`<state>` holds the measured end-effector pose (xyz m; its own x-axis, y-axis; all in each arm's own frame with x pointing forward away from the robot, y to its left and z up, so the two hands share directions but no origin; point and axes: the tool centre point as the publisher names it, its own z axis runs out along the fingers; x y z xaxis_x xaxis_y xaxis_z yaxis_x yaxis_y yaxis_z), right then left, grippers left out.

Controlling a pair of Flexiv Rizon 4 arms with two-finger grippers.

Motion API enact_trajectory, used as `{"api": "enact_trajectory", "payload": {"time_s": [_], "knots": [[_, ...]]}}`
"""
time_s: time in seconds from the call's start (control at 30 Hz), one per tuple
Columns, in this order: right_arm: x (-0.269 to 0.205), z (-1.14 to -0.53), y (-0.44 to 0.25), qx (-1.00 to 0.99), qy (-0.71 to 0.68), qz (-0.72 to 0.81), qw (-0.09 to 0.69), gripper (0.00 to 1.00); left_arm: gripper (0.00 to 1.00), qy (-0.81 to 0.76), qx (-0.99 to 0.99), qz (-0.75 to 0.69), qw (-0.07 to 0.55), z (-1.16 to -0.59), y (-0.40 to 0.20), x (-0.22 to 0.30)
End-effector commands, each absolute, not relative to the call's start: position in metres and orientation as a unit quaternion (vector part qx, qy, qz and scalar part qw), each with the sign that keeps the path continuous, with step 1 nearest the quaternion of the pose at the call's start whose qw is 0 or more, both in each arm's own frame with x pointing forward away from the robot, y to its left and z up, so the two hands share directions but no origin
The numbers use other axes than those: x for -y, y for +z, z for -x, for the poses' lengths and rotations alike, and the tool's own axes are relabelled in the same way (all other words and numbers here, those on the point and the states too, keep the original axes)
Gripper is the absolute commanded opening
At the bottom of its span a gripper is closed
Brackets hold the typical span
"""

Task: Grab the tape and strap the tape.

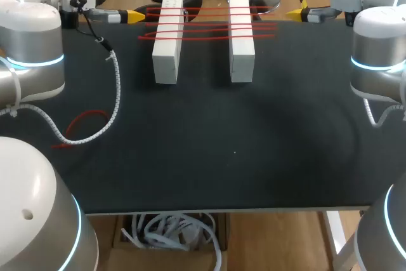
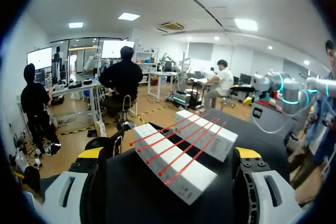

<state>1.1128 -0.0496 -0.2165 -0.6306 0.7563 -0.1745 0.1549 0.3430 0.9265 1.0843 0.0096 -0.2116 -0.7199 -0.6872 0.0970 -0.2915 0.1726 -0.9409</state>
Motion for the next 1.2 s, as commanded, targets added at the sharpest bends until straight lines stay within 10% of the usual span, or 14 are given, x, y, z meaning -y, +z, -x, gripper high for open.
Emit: {"api": "enact_trajectory", "payload": {"time_s": [0.03, 1.13, 1.2], "knots": [[0.05, -1.113, -0.217, -0.76, 0.488, -0.3, 0.307, 1.0, 1.0, -0.569, -0.77, 0.249, 0.147, -1.071, -0.209, -0.018], [0.05, -1.113, -0.217, -0.76, 0.488, -0.3, 0.307, 1.0, 1.0, -0.581, -0.814, 0.009, 0.0, -1.074, -0.254, 0.003], [0.05, -1.113, -0.217, -0.76, 0.488, -0.3, 0.307, 1.0, 0.73, -0.579, -0.815, 0.008, -0.011, -1.076, -0.262, 0.004]]}}
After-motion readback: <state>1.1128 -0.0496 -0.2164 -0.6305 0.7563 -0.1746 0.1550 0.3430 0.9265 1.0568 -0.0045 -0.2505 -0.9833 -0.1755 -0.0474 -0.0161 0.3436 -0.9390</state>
